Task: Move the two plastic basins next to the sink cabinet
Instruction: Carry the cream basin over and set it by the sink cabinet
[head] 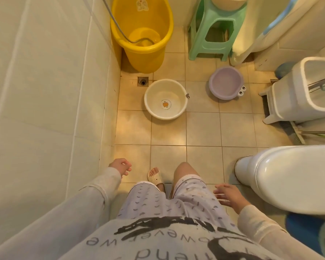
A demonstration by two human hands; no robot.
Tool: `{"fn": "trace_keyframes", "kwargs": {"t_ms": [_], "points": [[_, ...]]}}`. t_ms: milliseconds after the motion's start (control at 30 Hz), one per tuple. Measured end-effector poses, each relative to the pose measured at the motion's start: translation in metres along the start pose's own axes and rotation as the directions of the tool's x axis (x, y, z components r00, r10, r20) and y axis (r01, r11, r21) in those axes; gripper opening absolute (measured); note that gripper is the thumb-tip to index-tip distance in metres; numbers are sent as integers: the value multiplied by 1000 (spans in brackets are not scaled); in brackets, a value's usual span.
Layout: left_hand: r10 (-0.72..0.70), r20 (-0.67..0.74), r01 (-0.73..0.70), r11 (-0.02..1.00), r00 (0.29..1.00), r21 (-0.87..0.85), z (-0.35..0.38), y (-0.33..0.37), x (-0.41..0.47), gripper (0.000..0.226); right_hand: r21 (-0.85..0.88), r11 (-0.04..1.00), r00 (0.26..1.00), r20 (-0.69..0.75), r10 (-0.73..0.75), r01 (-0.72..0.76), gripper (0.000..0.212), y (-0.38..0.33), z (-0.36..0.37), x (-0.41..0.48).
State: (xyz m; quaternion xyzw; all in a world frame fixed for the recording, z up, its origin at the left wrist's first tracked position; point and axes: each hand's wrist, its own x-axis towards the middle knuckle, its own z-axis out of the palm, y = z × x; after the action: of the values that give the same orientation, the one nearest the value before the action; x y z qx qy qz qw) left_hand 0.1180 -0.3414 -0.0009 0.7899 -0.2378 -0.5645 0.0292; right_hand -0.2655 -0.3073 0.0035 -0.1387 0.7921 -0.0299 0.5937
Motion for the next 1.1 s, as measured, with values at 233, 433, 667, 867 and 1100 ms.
{"fn": "trace_keyframes", "kwargs": {"t_ms": [233, 433, 667, 867, 1100], "points": [[0, -17, -2, 995, 1000, -102, -19, 64, 28, 25, -6, 999, 999, -25, 44, -44, 16, -48, -11, 22], [-168, 1, 165, 967, 986, -194, -12, 61, 37, 19, -48, 999, 1000, 18, 6, -5, 13, -139, -17, 53], [-308, -39, 293, 931, 950, -217, -9, 91, 46, 22, -174, 970, 980, 135, -148, 170, 14, -250, -27, 75], [-281, -24, 258, 912, 960, -320, -4, 136, 58, 26, -229, 953, 972, 175, -159, 197, 14, -300, -35, 95], [-235, 26, 235, 944, 972, -230, -8, 186, 95, 26, -259, 954, 979, 173, -108, 151, 14, -315, -31, 111]]}}
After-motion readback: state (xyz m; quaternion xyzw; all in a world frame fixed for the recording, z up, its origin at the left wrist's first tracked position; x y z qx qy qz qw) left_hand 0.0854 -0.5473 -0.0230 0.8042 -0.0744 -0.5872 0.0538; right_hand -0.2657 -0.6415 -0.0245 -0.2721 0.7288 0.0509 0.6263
